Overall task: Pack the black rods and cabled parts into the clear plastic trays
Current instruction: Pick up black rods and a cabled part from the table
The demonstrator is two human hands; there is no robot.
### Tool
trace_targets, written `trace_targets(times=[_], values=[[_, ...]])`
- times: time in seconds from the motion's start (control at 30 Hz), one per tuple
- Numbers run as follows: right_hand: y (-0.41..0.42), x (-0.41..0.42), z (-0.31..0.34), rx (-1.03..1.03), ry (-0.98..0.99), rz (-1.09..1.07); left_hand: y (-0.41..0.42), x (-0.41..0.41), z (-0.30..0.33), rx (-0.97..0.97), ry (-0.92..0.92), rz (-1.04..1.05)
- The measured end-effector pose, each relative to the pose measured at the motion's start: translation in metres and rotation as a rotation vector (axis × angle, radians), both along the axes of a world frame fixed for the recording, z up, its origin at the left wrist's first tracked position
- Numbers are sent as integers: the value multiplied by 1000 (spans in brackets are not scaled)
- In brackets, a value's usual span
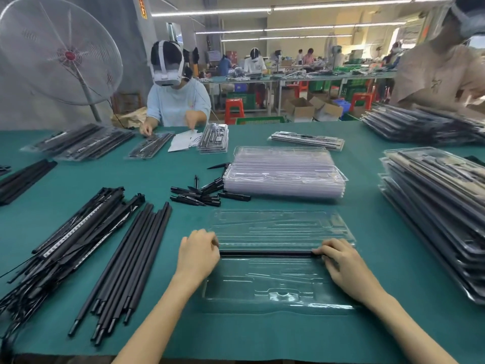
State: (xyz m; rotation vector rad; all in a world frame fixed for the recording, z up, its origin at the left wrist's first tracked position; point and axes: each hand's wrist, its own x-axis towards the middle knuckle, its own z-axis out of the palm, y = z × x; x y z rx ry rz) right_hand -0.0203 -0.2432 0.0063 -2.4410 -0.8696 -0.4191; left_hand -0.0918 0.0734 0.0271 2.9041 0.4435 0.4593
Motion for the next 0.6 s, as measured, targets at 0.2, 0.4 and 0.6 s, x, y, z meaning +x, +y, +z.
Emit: trace_targets(times=[0.2, 0.4, 0.6], values=[[1, 6, -5, 47, 43, -27, 45, 74, 12, 130, 165, -7], [1, 7, -6, 84, 79, -22, 57, 126, 0, 286, 271, -11], [4, 9, -6, 96, 74, -32, 64, 154, -3, 464, 171, -53]])
